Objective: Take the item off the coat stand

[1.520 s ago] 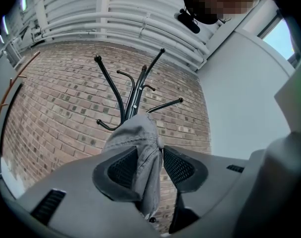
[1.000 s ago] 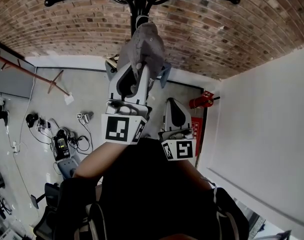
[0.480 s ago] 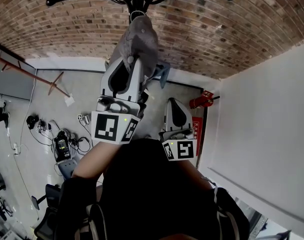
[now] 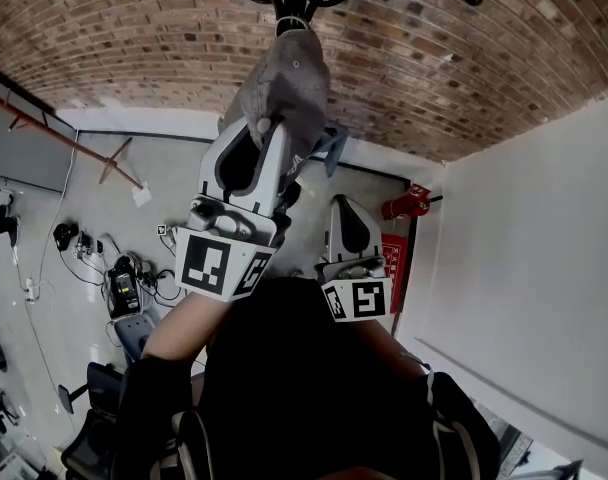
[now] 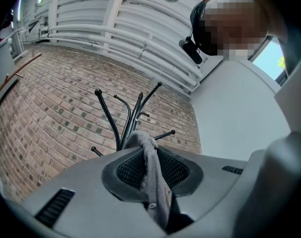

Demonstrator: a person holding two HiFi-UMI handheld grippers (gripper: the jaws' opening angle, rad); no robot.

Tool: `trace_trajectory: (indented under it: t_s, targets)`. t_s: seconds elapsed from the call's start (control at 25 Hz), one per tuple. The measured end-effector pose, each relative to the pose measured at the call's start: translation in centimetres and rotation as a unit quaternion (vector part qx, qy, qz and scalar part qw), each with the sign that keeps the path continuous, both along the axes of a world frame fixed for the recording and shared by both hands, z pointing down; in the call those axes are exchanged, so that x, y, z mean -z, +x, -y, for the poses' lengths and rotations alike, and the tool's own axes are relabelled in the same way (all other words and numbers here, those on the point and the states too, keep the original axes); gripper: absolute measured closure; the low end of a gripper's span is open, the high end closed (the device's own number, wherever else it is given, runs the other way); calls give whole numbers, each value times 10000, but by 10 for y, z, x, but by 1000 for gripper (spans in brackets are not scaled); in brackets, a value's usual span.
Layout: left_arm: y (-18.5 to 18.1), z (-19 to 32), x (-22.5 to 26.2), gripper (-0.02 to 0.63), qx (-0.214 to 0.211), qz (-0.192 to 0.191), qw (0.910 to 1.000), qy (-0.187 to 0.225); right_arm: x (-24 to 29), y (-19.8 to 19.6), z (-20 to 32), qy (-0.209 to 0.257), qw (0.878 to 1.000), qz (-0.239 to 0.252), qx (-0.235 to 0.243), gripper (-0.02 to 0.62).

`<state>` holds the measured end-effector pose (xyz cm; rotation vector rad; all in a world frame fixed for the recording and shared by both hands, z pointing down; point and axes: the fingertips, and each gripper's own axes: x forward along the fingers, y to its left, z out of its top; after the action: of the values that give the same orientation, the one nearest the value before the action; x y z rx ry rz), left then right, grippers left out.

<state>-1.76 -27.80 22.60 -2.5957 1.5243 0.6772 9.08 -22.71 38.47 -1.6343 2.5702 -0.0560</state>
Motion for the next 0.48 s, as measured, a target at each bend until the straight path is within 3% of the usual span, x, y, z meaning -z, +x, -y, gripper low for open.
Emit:
trace_trajectory:
  t_s: [0.48]
  targets:
    - [-9,-36,-12,515,-89,-4,10000,39,6,-25,-16,95,9998,-92,132,575]
